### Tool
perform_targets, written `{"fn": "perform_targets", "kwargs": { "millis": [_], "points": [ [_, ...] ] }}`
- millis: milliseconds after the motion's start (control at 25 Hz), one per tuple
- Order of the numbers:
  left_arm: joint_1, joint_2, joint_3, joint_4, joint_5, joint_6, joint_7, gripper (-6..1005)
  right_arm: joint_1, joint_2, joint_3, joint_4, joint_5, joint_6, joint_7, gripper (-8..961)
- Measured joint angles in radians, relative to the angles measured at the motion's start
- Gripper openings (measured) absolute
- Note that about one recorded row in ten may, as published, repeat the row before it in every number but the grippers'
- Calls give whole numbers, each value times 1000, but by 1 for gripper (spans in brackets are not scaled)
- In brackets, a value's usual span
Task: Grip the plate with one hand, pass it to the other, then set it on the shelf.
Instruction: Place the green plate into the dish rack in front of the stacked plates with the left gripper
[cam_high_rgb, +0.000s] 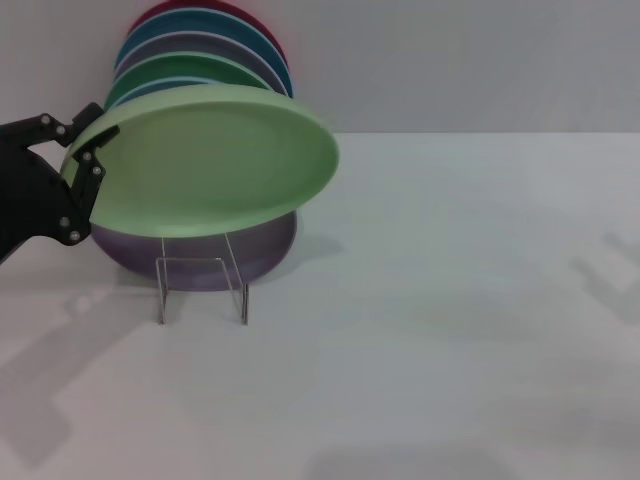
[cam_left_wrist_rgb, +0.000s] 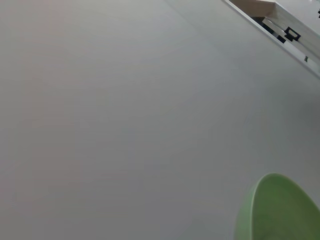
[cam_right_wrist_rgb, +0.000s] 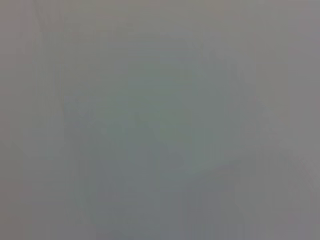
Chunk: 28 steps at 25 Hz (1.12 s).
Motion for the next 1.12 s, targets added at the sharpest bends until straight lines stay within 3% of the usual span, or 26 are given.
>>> {"fn": "perform_targets", "kwargs": {
  "millis": [1120],
  "points": [
    [-7,-1,33,33,0,-59,10,93,-1,-2,-1,1,-4,46,-6,741]
  ]
}}
